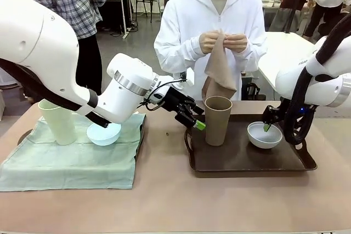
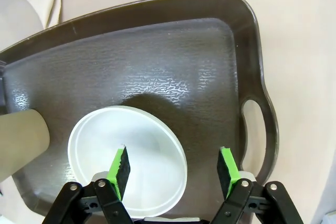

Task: Set up a tray with a mat and arrange the tableware.
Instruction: Pick up the Picnic Bowl and Reusable plastic cup from the Handle tray in front of the human's position and hold them in the air.

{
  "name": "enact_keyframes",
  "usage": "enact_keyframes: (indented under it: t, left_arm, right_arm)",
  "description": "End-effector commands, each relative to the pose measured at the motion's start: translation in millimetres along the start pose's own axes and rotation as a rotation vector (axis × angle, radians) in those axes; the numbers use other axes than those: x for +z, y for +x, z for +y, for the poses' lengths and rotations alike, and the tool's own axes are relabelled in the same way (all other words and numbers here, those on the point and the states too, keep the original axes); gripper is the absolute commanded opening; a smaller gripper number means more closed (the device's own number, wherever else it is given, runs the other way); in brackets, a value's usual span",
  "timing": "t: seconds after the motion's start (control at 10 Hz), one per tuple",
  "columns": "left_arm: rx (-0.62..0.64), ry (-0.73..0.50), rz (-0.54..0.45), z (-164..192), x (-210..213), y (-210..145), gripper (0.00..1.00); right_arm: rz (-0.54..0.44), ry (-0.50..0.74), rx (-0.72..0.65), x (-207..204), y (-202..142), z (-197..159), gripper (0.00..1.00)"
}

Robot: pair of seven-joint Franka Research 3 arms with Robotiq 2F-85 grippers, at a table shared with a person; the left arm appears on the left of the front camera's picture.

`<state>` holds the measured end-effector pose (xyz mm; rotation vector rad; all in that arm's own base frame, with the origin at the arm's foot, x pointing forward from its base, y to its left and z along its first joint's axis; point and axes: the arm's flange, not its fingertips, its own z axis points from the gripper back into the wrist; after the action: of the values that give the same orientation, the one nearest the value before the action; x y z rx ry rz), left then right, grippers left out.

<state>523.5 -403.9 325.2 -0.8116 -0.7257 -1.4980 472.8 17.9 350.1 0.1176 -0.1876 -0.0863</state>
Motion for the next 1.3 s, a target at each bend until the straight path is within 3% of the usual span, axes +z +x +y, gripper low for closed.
enact_keyframes:
  t: [0.0, 0.4, 0.7, 0.8, 0.9, 1.2]
  left_arm:
    - [-0.025, 0.003, -0.029, 5.1, -6.0, -25.2, 1.0]
    - [-0.043, -0.04, -0.006, 6.1, -26.9, -23.0, 1.0]
    - [-0.046, 0.0, -0.012, -7.9, -48.1, 25.9, 1.0]
    - [-0.011, 0.045, 0.032, -12.3, -47.4, 35.9, 1.0]
    - [-0.044, -0.034, -0.016, -4.4, -39.8, 7.4, 1.0]
    - [-0.044, -0.034, -0.016, -4.4, -39.8, 7.4, 1.0]
  right_arm:
    - [-0.005, -0.031, -0.014, 1.9, -4.9, 5.7, 0.86]
    - [0.011, -0.033, -0.027, 0.3, -5.2, 6.5, 0.86]
    - [0.021, -0.034, -0.028, -0.3, -6.1, 6.7, 0.86]
    - [0.024, -0.033, -0.033, -1.1, -5.2, 6.1, 0.86]
    - [0.012, -0.005, -0.01, -1.0, -2.2, 2.8, 0.86]
    - [0.012, -0.005, -0.01, -1.0, -2.2, 2.8, 0.86]
